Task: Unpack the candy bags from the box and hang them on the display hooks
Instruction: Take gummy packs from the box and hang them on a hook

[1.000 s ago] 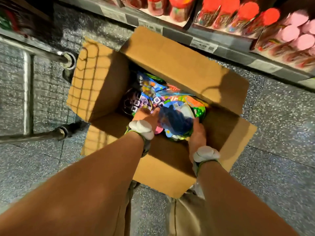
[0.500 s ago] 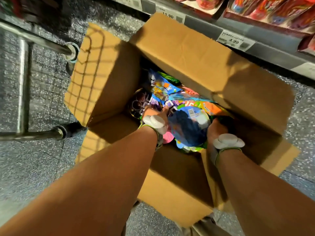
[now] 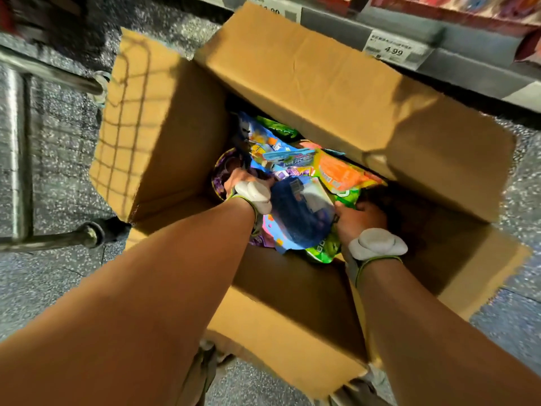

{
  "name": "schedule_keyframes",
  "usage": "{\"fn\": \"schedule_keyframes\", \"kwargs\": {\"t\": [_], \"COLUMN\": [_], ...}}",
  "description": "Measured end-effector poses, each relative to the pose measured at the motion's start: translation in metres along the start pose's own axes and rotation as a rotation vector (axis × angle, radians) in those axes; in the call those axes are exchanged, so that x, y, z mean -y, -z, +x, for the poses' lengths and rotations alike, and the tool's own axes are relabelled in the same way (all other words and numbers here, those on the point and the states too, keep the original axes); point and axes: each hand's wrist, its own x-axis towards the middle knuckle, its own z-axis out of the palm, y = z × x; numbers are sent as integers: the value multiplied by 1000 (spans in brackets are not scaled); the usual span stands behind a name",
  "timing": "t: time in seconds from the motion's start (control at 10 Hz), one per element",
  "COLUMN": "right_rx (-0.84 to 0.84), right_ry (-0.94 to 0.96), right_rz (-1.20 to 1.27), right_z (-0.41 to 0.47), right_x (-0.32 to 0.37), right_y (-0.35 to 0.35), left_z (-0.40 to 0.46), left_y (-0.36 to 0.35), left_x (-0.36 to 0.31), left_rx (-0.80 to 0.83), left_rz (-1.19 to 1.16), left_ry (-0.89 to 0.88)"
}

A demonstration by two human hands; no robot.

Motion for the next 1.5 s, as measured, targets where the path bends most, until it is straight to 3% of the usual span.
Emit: {"fn": "schedule_keyframes", "kwargs": {"t": [0.1,0.3,0.4,0.5,0.6,0.7,0.9,1.0,1.1,1.2,1.4,1.5], "right_rx": [38,26,21,31,-7,9,94,167,313,152,118,160], "right_ry": [9,10,-59,-74,-17,3,46,110,71,100,264,252], "right_rz": [135,348,534,516,344,314,400,433,512,373,298,377], "right_z": [-10,-46,-77,-97,-117,-144,-192,-214,-241,-273,-347,-380], "right_x": [-4,-1,4,3,0,6,22,28,40,63,87,97], "right_y": [4,24,36,47,54,62,85,100,116,131,168,185], "left_z": [17,-22,-51,-64,-87,-122,-175,-209,-244,-282,-356,-399], "left_y": [4,36,42,47,57,72,85,102,124,146,178,197], "left_x": [15,18,28,40,43,39,36,35,38,42,43,40], "left_rx": [-60,-175,-78,-69,-26,76,-3,71,48,122,227,221], "left_rz": [293,187,18,-149,-259,-393,-556,-640,-640,-600,-585,-645], "left_ry": [-76,-55,-30,-23,-42,-102,-150,-103,-63,-72,-259,-388]}}
